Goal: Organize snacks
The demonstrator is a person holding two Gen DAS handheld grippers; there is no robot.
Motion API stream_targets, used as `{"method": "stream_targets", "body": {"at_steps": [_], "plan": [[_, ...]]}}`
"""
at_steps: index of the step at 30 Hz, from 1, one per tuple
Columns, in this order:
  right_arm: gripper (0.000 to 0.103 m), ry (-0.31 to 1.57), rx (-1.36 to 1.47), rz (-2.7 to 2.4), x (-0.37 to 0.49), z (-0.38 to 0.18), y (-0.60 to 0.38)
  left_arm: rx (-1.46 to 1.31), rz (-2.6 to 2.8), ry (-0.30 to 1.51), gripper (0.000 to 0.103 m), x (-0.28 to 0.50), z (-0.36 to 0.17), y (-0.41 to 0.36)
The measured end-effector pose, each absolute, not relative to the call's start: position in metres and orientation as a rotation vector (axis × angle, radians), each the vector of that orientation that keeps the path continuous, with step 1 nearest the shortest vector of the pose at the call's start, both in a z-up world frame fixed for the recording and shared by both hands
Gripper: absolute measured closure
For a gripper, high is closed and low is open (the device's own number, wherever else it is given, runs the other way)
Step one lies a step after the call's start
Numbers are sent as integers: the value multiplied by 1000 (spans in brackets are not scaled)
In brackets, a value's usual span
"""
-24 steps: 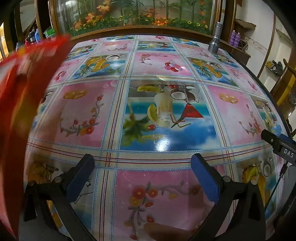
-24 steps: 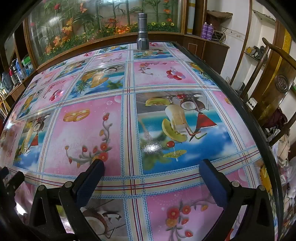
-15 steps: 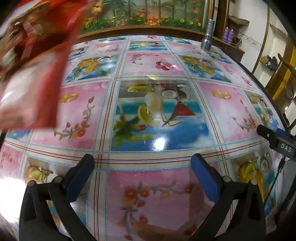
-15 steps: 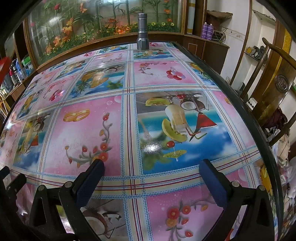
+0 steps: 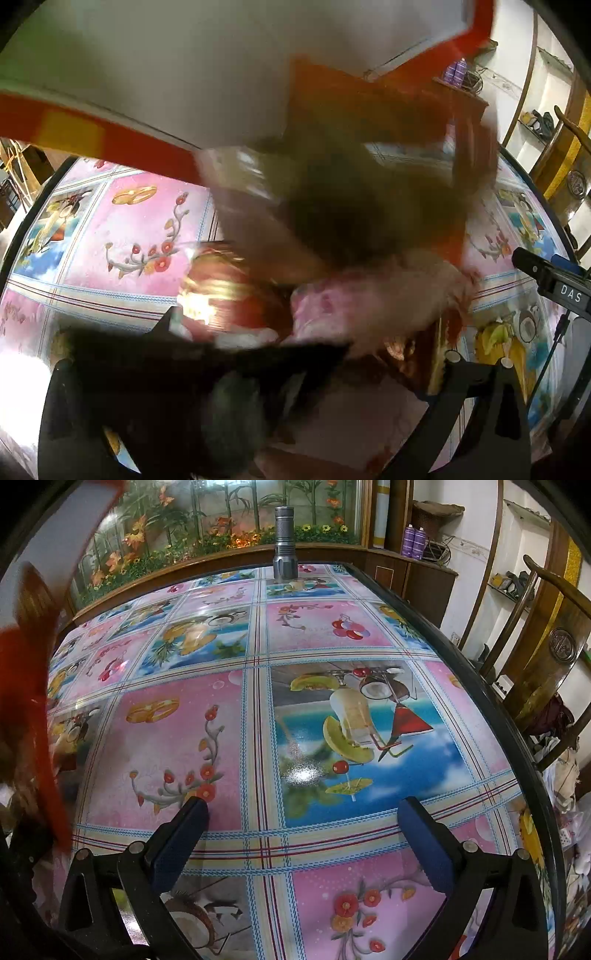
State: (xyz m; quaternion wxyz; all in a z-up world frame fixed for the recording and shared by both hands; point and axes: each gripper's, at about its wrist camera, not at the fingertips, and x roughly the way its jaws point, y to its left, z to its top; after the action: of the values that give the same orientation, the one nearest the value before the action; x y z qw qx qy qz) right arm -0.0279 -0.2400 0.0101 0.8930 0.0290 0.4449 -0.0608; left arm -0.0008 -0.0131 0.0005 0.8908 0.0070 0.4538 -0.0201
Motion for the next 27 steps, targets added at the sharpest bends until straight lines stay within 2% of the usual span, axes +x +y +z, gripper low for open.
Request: {"method": "stream_targets", "body": {"at_steps": [27], "plan": [[0,924,61,-125,-29,11,-242,13,-43,943,0,1,0,-13]]}}
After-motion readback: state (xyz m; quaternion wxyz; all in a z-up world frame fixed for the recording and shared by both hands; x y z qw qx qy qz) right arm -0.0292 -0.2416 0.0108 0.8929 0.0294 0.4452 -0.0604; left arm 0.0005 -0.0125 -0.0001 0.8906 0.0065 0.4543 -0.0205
